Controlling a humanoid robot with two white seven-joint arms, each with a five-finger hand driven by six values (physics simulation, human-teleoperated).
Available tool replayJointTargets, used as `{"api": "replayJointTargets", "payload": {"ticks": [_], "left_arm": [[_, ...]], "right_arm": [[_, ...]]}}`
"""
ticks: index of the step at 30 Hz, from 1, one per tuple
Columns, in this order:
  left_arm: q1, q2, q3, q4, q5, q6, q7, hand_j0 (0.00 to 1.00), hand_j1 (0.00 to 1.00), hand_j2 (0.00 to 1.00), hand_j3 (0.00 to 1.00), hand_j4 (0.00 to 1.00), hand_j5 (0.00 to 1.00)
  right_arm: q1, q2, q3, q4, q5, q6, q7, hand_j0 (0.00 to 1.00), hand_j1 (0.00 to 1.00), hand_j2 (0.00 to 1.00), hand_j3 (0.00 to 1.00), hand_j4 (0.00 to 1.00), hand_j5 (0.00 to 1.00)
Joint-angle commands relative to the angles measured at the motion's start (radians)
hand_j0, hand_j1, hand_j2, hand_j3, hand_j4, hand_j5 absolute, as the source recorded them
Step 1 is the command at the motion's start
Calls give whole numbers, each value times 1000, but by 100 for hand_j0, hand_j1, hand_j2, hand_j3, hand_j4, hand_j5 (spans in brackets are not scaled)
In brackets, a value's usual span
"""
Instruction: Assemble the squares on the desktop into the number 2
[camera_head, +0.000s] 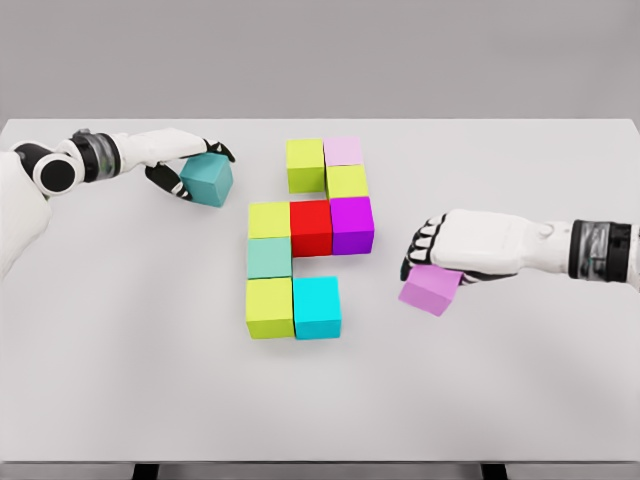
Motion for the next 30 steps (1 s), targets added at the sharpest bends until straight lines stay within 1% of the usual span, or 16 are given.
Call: {"api": "replayJointTargets", "payload": {"ticks": [1,4,10,12,13,14,15,19,20,25,27,30], "left_arm": [[0,2,4,-1,7,2,-1,71,71,71,71,71,71],[-2,4,7,-1,8,2,-1,71,71,71,71,71,71],[-8,-1,23,-1,10,2,1,71,71,71,71,71,71],[-9,-3,26,-3,10,2,1,71,71,71,71,71,71],[-11,-4,32,-1,8,2,1,71,71,71,71,71,71],[-11,-4,33,-1,8,2,1,71,71,71,71,71,71],[-11,-4,35,-3,8,2,1,71,71,71,71,71,71],[-11,-32,46,-1,7,2,1,71,71,71,71,71,71],[-11,-36,52,-1,5,2,1,71,71,71,71,71,71],[-11,-49,55,2,5,2,2,71,71,71,71,71,71],[-11,-59,67,23,7,2,2,71,71,71,71,71,71],[-11,-67,78,28,5,2,2,71,71,71,71,71,71]], "right_arm": [[0,3,19,0,-5,3,0,56,56,56,56,56,56],[-2,25,25,0,0,3,0,55,55,55,55,55,55],[-14,26,35,0,1,3,0,55,55,55,55,55,55],[-18,26,50,0,1,3,0,55,55,55,55,55,55],[-18,32,50,0,1,3,0,54,54,54,54,54,54],[-20,55,51,1,3,3,0,54,54,54,54,54,54],[-25,58,61,1,4,3,0,54,54,54,54,54,54],[-35,63,79,1,4,3,0,54,54,54,54,54,54],[-38,75,82,1,4,3,0,54,54,54,54,54,54],[-40,86,90,1,10,3,0,54,54,54,54,54,54],[-41,89,88,3,10,3,0,54,54,54,54,54,54],[-48,89,88,7,10,3,0,56,56,56,56,56,56]]}}
